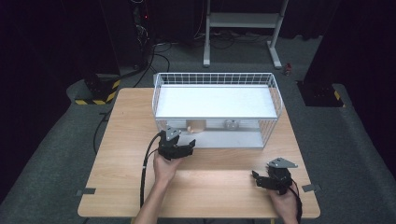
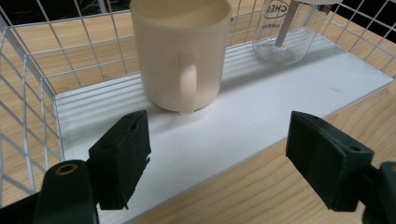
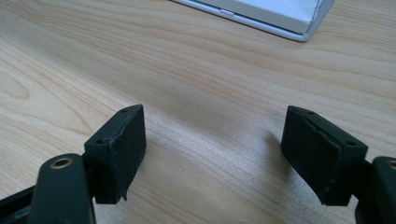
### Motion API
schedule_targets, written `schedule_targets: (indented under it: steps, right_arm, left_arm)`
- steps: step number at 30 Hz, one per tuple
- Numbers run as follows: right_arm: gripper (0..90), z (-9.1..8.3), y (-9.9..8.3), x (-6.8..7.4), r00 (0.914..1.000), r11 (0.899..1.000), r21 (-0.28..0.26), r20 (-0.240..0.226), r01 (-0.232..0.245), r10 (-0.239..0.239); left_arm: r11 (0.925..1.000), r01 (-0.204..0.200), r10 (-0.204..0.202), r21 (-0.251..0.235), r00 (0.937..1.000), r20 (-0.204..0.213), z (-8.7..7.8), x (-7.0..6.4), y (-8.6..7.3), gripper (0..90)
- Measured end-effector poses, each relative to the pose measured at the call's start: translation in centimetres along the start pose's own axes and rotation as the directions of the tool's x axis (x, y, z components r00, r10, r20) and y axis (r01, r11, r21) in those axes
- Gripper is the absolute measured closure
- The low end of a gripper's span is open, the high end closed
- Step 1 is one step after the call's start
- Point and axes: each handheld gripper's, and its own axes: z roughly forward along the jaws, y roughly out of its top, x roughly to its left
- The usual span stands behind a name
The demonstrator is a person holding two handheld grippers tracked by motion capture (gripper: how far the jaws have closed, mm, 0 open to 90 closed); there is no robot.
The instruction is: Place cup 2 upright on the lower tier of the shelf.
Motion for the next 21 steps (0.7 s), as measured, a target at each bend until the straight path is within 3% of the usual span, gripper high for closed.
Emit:
schedule_targets:
  steps: [21]
  right_arm:
    - [22.3, 0.0, 0.0, 0.0, 1.0000, 1.000, 0.000, 0.000, 0.000, 0.000]
  left_arm:
    - [0.9998, 0.012, -0.012, -0.015, 0.9997, 0.021, -2.2, 0.7, -0.7, 17.3]
